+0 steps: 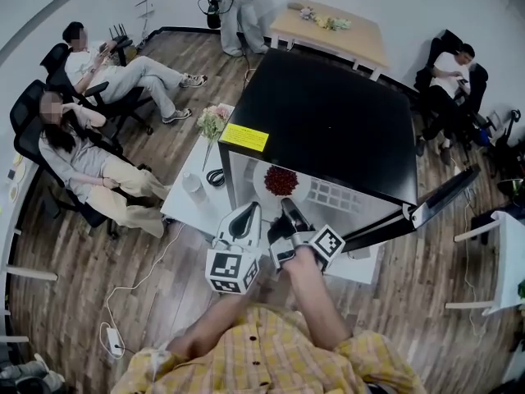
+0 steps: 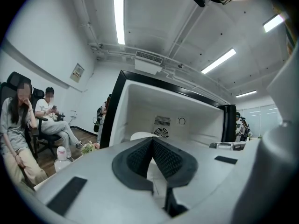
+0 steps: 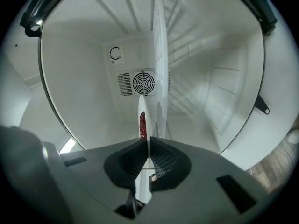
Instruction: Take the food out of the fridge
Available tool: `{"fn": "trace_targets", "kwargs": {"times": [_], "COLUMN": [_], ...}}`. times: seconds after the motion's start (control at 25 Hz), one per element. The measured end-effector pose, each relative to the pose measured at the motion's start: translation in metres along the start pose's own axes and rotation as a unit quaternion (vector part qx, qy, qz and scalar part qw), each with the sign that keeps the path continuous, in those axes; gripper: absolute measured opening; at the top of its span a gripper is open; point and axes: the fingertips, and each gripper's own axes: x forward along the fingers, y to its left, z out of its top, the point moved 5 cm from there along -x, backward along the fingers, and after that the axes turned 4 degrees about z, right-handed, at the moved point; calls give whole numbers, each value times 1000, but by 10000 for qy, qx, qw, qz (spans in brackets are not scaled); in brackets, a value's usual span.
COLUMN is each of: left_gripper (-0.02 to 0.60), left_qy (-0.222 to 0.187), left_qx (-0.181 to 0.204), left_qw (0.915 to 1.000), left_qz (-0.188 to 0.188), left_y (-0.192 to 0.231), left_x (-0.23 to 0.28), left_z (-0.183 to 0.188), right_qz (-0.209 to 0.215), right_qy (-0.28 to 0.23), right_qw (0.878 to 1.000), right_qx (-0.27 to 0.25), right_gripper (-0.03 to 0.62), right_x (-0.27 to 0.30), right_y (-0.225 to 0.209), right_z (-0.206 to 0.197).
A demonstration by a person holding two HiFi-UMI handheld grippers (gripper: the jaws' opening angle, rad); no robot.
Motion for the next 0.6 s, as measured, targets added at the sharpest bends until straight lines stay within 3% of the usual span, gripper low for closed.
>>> {"fn": "trace_targets", "kwargs": {"times": [0.6], "left_gripper": [8], "left_qy": [-68], "left_qx": [-5], "left_qw": [9998], "left_qz": [200], "left_y": [-47], "left_x": [-21], "left_z": [-8], "right_qz": [221], "right_qy": [472], "right_qw": [9986], "right_qx": [54], "right_gripper": [17], "right_x": [-52], "right_y": [31], "right_z": [-4]}}
